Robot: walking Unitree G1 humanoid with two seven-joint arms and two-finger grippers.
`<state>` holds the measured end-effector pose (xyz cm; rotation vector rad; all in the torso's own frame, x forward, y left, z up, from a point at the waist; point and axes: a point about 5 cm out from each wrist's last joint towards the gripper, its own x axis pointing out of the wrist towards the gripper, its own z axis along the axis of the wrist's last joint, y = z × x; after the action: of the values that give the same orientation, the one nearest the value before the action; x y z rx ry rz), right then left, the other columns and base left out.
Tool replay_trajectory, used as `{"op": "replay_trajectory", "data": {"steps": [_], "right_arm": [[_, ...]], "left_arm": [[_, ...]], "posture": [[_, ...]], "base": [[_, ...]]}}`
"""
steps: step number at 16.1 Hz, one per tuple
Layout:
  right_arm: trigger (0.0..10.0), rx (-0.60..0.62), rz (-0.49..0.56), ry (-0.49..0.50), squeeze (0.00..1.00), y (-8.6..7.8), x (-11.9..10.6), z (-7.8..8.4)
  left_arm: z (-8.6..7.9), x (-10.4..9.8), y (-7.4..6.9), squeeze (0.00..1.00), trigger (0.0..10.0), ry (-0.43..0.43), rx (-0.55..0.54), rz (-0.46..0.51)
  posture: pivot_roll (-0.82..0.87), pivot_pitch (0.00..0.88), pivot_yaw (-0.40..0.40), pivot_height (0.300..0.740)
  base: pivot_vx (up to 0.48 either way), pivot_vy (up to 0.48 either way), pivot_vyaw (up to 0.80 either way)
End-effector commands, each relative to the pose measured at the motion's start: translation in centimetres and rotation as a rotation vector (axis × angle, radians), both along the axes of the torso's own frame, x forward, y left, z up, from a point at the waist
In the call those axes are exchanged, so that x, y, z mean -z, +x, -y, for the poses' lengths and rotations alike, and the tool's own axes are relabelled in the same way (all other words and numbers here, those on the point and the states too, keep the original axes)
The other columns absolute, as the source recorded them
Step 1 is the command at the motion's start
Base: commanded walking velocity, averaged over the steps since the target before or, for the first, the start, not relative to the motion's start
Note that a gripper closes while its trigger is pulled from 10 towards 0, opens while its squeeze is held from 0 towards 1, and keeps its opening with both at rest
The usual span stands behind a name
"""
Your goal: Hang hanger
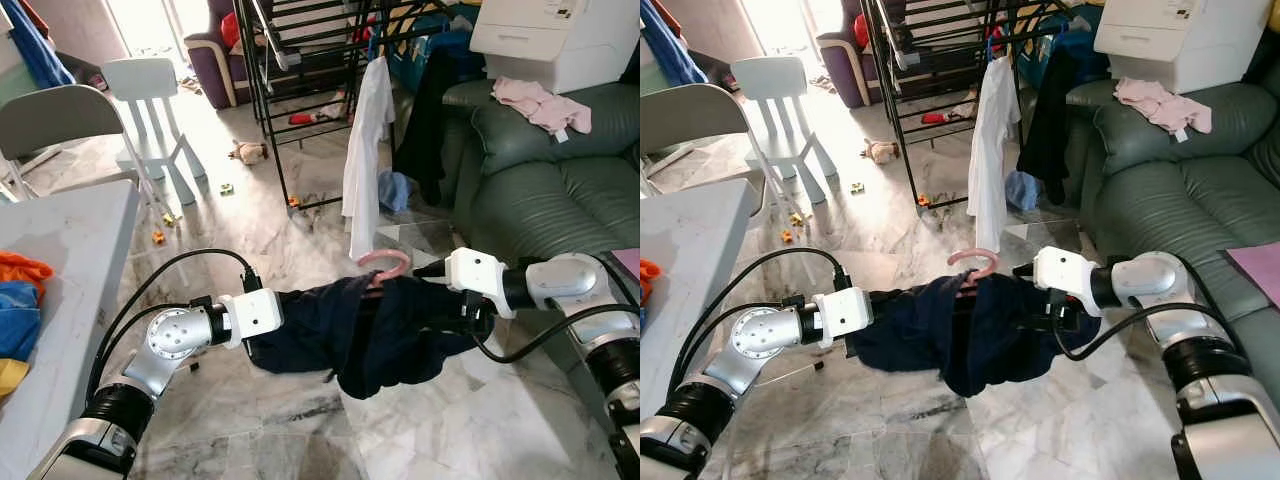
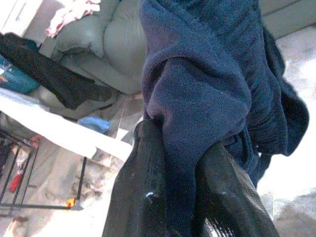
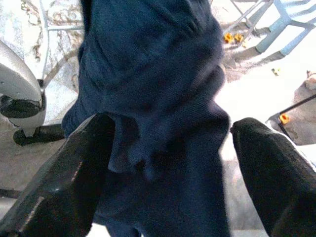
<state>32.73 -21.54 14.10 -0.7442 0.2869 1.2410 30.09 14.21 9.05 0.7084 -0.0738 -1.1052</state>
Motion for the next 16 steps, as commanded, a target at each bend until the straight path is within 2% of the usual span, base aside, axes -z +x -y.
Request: {"op": "replay_trajectory", "data": {"steps": [1,5,16], "right_arm": [[0.0,-0.023,0.017,-0.019,0.00,0.33,-0.63,-0.11],[0.0,-0.010,0.007,-0.046,0.00,0.43,-0.34,0.54],[0.0,-0.018,-0.015,-0.018,0.00,0.57,-0.51,0.31]], "left_arm": [[-0.41,-0.87,0.04,0.00,0.0,-0.018,0.007,0.036],[-0.47,-0.93,-0.28,0.00,0.0,-0.024,0.020,0.029],[-0.50,-0.79,-0.36,0.00,0.0,-0.020,0.021,0.018]], "posture": [[-0.12,0.000,0.091,0.740],[-0.12,0.000,0.090,0.740],[-0.12,0.000,0.091,0.740]], "base": [[0.000,0.000,0.00],[0.000,0.000,0.00],[0.000,0.000,0.00]]}}
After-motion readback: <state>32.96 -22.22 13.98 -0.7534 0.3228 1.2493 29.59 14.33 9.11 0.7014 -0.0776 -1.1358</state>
